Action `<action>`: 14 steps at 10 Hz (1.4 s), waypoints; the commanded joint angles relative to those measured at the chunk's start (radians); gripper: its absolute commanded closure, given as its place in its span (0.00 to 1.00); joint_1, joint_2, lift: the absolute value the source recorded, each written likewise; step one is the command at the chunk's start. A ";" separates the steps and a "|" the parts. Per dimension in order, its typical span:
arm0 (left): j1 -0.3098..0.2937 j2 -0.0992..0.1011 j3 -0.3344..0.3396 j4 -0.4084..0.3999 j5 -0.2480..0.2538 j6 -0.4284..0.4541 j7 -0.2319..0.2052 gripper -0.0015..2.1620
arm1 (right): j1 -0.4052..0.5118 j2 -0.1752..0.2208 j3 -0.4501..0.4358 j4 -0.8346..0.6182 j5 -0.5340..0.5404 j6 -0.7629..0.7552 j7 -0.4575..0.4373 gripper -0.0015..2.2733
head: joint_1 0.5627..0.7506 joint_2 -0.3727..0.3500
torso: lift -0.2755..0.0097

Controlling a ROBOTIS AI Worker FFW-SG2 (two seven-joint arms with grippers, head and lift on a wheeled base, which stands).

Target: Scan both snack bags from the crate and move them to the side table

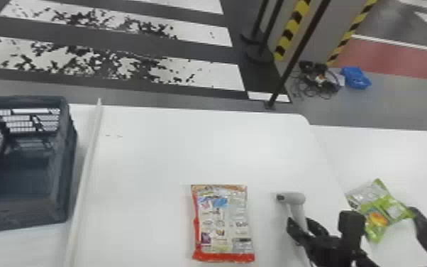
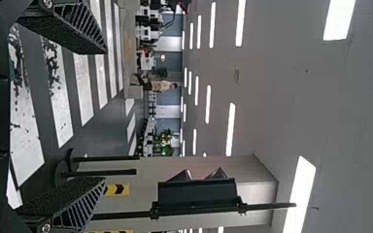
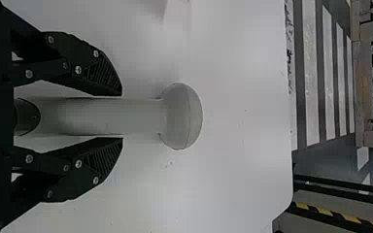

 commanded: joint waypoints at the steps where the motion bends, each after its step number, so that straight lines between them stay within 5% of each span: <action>1: 0.005 -0.001 0.000 -0.008 -0.002 0.000 0.000 0.03 | 0.002 -0.003 0.005 -0.001 0.003 0.000 0.000 0.06 | 0.70 0.16 | 0.86; 3: 0.008 -0.004 -0.002 -0.019 -0.008 0.006 0.002 0.03 | 0.023 -0.003 0.008 -0.030 -0.016 -0.003 -0.002 0.06 | 0.70 0.16 | 0.86; 6: 0.002 -0.004 -0.002 -0.019 -0.008 0.040 0.003 0.03 | 0.174 0.026 0.001 -0.300 -0.123 0.028 -0.002 0.06 | 0.70 0.18 | 0.86; 8: -0.004 -0.004 -0.005 -0.016 -0.009 0.040 0.003 0.03 | 0.224 0.028 0.006 -0.442 -0.166 0.193 0.029 0.06 | 0.70 0.21 | 0.86; 14: -0.004 0.006 -0.002 -0.014 -0.008 0.043 0.000 0.03 | 0.063 -0.023 0.043 -0.504 -0.131 0.862 0.267 0.06 | 0.70 0.43 | 0.86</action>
